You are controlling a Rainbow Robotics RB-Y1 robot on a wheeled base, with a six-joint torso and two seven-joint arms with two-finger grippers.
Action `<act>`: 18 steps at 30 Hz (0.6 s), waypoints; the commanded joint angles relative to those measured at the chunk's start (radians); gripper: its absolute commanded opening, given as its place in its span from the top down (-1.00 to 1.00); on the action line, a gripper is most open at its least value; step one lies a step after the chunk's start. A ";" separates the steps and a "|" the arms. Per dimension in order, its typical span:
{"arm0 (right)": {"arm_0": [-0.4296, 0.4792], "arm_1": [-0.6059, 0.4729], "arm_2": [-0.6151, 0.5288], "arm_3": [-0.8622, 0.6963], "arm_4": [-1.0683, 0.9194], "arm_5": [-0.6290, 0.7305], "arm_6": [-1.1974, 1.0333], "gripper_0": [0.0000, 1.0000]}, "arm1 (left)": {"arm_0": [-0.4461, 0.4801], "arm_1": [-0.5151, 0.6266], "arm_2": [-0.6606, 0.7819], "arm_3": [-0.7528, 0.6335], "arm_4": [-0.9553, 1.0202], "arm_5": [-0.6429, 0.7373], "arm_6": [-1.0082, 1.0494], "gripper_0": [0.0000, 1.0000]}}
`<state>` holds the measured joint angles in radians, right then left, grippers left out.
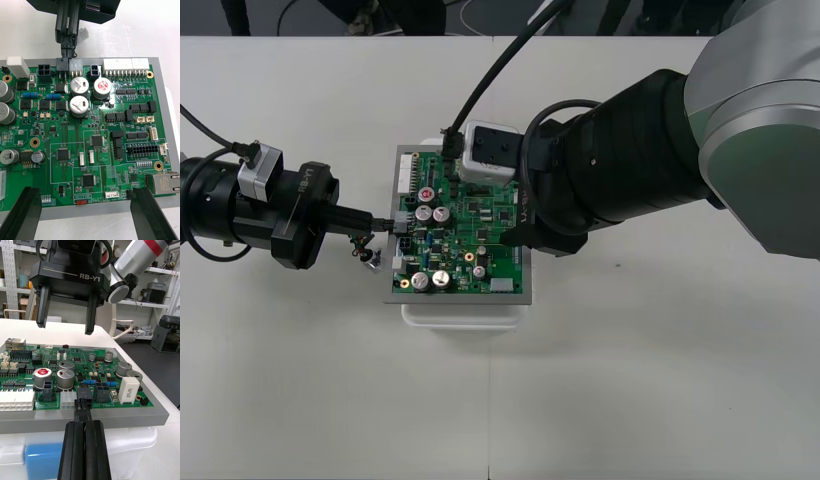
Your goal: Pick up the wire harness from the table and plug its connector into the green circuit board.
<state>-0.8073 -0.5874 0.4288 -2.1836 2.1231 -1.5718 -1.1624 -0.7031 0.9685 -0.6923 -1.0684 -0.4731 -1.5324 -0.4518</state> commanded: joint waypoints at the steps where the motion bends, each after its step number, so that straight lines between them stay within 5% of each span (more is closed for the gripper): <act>1: 0.002 0.008 -0.005 -0.025 -0.022 0.001 0.009 -0.39 | -0.024 0.032 -0.006 -0.041 0.019 -0.038 0.010 1.00; 18: 0.004 0.004 -0.005 -0.025 -0.023 0.001 0.012 -0.38 | -0.018 0.055 -0.006 -0.044 0.001 -0.038 0.010 1.00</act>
<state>-0.8072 -0.5874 0.4288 -2.1836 2.1004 -1.5718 -1.1625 -0.7031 0.9782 -0.6923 -1.0814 -0.4734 -1.5324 -0.4517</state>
